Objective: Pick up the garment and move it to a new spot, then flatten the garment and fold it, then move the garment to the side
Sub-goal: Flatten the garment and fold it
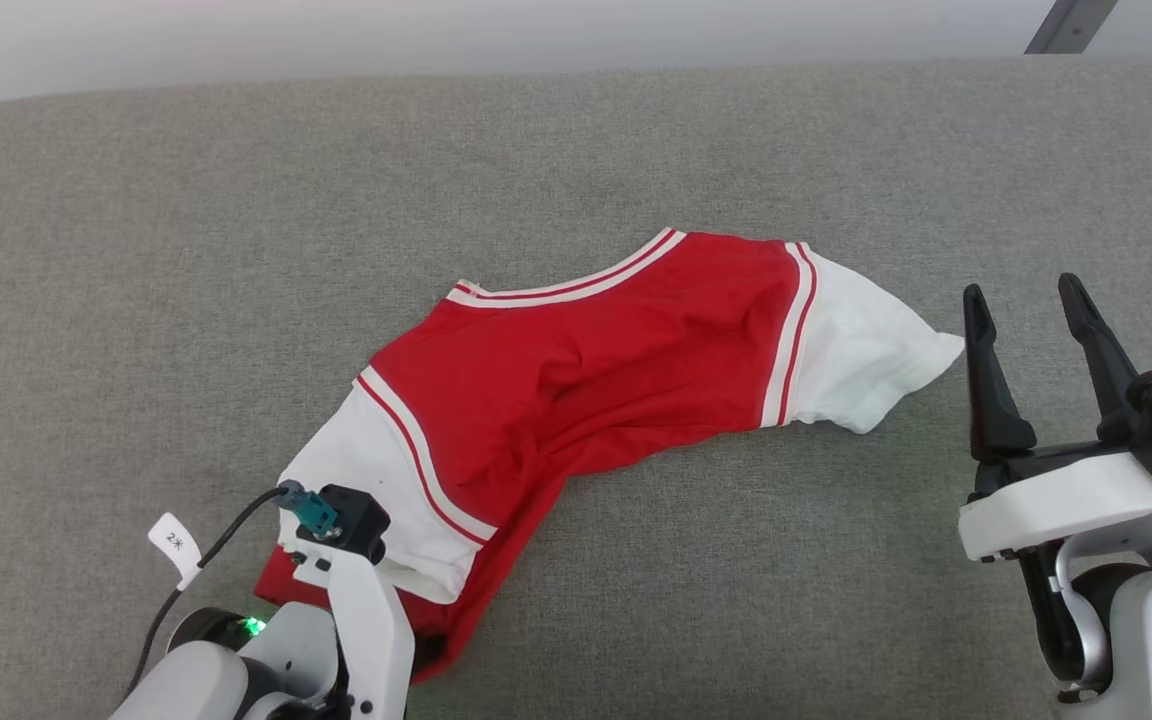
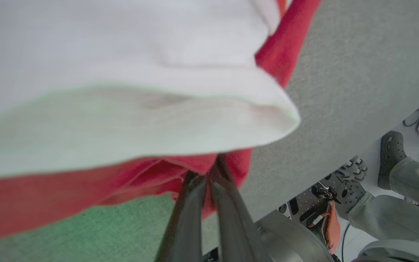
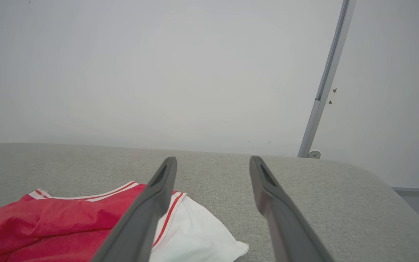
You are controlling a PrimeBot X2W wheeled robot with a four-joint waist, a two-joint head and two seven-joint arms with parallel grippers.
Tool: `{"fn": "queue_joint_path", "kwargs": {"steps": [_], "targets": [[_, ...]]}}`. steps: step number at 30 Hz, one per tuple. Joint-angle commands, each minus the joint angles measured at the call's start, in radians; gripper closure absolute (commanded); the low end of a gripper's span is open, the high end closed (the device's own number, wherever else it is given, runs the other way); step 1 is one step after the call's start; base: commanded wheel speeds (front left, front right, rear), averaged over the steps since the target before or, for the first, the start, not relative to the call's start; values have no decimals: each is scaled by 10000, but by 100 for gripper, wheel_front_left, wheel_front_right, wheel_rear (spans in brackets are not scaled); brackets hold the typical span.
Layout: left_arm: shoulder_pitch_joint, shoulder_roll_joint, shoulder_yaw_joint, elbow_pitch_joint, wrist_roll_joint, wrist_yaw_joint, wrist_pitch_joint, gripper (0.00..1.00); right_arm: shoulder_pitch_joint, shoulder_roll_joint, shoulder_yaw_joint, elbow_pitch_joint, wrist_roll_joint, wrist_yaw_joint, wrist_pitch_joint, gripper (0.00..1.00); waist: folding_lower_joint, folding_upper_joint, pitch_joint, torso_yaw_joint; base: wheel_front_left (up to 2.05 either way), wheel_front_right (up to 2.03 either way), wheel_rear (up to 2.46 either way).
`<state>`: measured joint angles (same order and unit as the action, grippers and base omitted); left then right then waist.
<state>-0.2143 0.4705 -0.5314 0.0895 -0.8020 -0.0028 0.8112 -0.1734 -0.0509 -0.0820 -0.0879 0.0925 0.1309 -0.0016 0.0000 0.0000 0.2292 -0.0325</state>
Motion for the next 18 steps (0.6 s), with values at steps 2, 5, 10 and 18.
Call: {"fn": "queue_joint_path", "kwargs": {"steps": [2,5,10,18], "targets": [[213,74,-18,-184,-57,101,175,0,89,7,6,31,92,-3,-83,0,0,0,-15,-10,0,0,0],[96,465,324,-839,-254,322,513,0,118,9,54,81,105,-3,-117,0,0,0,-68,-53,0,0,0],[-80,1232,784,-2240,-457,729,1361,0,191,9,104,106,146,-3,-180,0,0,0,-152,-135,0,0,0],[-744,2063,1722,-3230,-617,1151,1829,0,192,8,183,176,276,-3,-335,0,0,0,-127,-276,0,0,0]]}}
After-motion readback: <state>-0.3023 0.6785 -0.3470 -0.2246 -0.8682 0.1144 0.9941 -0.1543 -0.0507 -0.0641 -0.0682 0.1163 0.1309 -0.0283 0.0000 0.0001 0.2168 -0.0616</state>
